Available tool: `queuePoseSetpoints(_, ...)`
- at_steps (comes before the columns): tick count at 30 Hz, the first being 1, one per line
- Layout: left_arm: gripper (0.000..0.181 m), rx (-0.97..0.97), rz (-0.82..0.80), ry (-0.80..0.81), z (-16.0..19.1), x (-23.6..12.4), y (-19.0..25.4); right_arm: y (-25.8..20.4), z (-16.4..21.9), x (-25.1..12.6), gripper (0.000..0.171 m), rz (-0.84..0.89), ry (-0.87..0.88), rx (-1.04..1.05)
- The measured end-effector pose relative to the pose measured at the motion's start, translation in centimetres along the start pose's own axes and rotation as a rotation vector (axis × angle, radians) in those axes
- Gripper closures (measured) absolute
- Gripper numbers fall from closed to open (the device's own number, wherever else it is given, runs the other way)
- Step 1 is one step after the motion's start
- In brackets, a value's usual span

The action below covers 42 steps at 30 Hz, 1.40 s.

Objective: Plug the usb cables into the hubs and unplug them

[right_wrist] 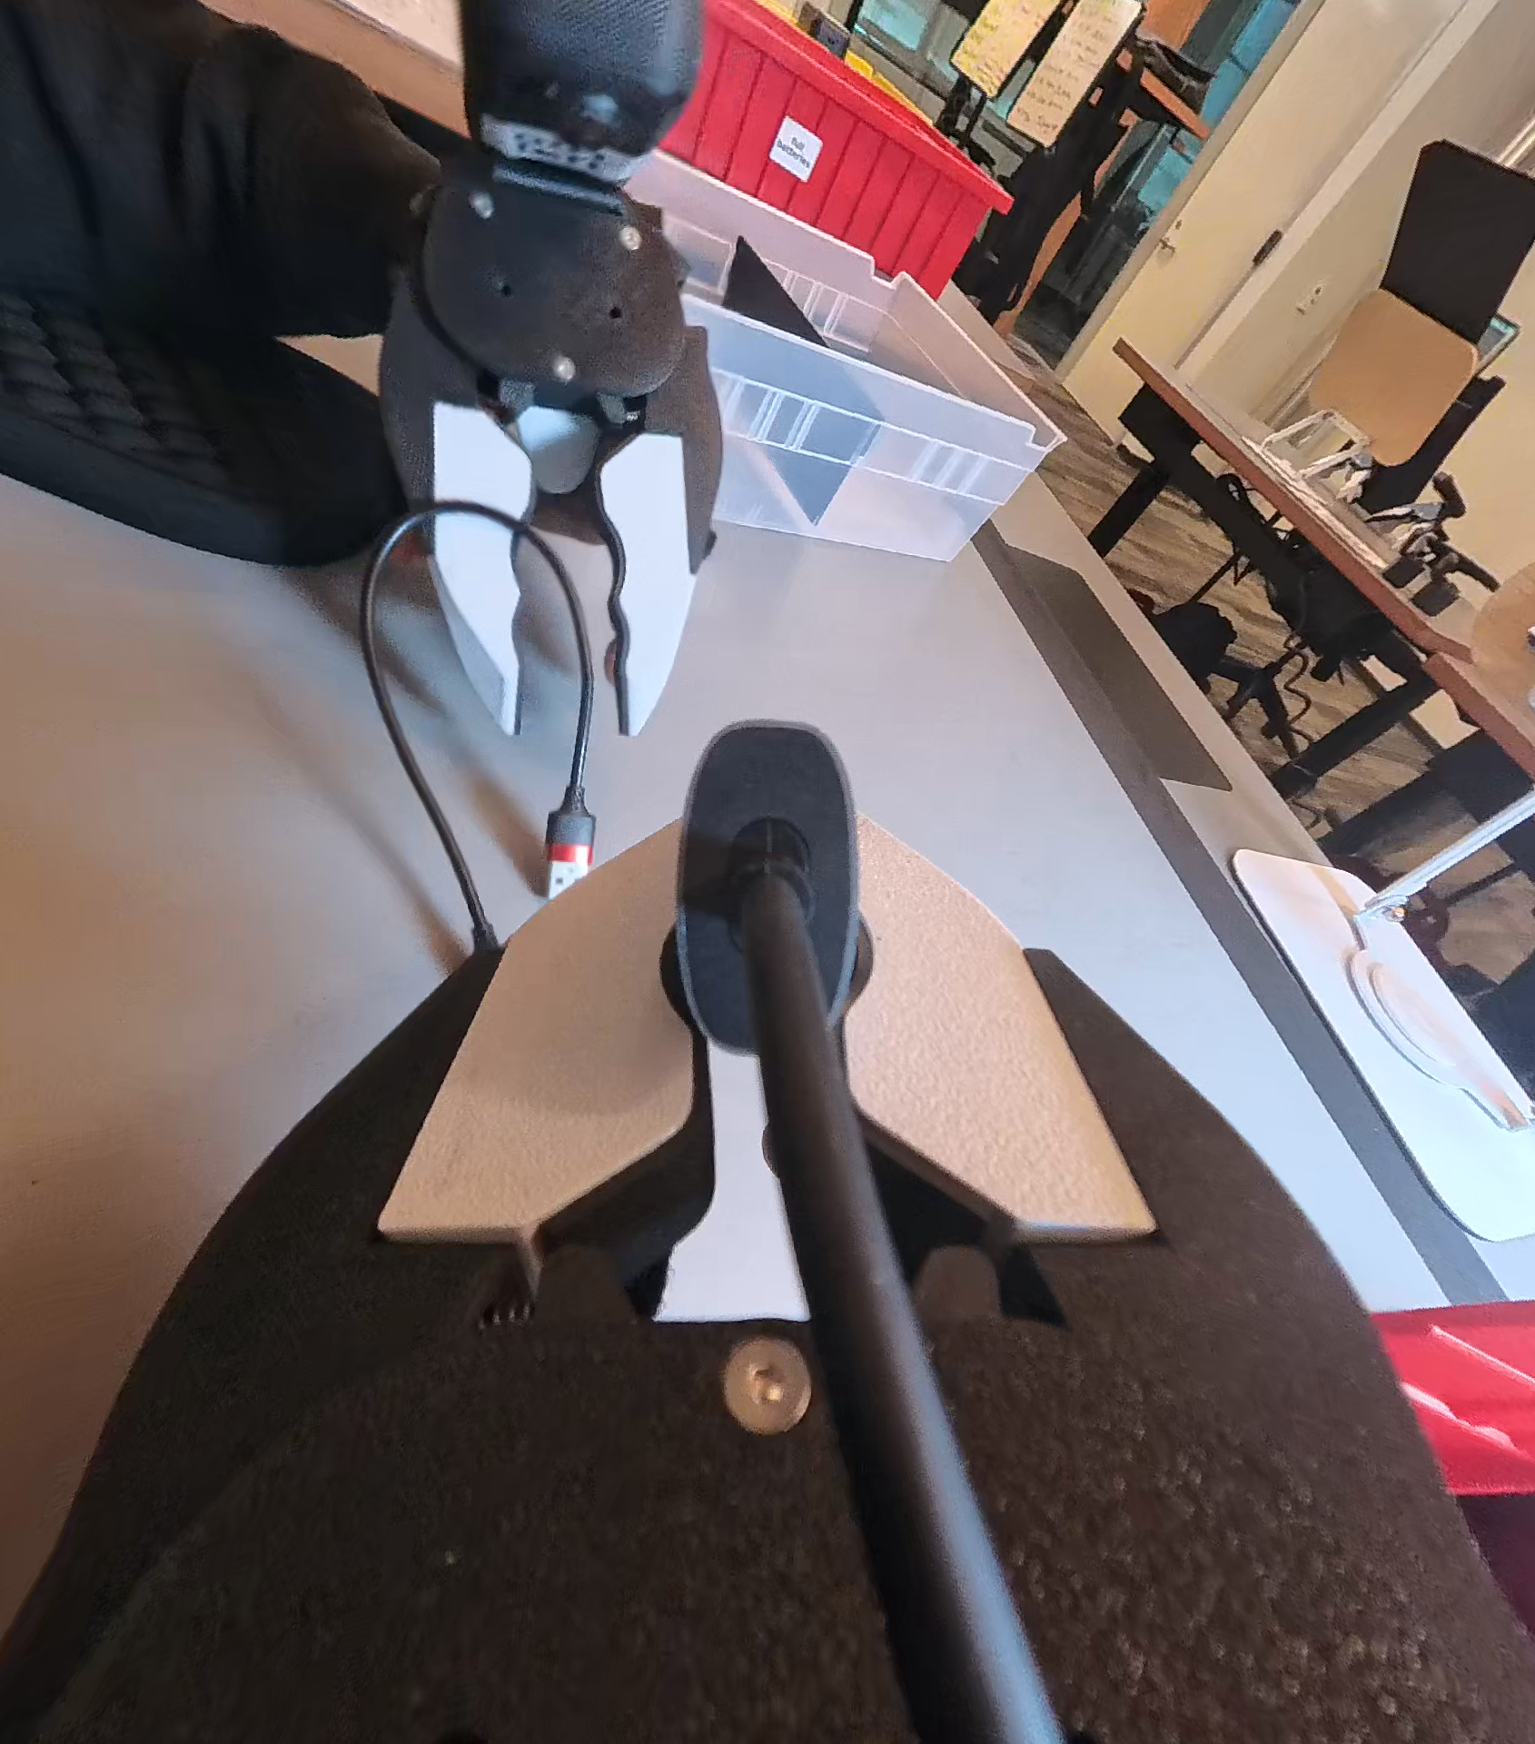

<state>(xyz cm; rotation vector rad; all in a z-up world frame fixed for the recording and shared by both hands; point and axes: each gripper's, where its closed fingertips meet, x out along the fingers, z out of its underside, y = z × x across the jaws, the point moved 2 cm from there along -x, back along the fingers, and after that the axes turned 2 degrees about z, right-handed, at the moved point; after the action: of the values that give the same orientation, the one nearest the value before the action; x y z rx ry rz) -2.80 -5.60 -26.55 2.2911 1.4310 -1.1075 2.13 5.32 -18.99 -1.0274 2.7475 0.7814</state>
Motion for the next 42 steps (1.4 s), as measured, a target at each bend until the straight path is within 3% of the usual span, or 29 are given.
queuePoseSetpoints(5,0.15,0.188,-0.069,-0.019,-0.9,1.8,-0.3,0.0,0.3,0.1,0.153,-0.013,-0.008,0.018)
queuePoseSetpoints(10,0.166,0.233,-0.091,0.03,-2.3,2.4,-1.1,0.6,1.3,-0.2,0.153,0.006,-0.051,0.019)
queuePoseSetpoints(13,0.172,0.104,-0.108,0.025,-1.8,1.6,-2.3,1.2,1.3,-0.4,0.153,0.02,-0.047,0.033)
queuePoseSetpoints(17,0.158,-0.181,-0.007,-0.012,-2.7,1.7,-0.9,1.6,1.6,-0.4,0.153,0.04,-0.055,0.046)
queuePoseSetpoints(20,0.151,-0.271,0.001,-0.063,-3.5,2.8,0.7,1.8,1.9,-0.3,0.153,0.051,-0.073,0.05)
queuePoseSetpoints(23,0.151,-0.251,-0.066,-0.173,-2.6,4.0,0.7,1.8,2.0,-0.3,0.153,0.055,-0.079,0.054)
queuePoseSetpoints(36,0.174,-0.118,-0.129,-0.29,-2.9,5.2,-0.7,1.3,2.6,-0.1,0.153,0.031,-0.106,0.044)
queuePoseSetpoints(42,0.175,-0.352,0.016,-0.069,-4.2,2.0,-1.9,0.3,2.5,0.0,0.153,0.006,-0.105,-0.078)
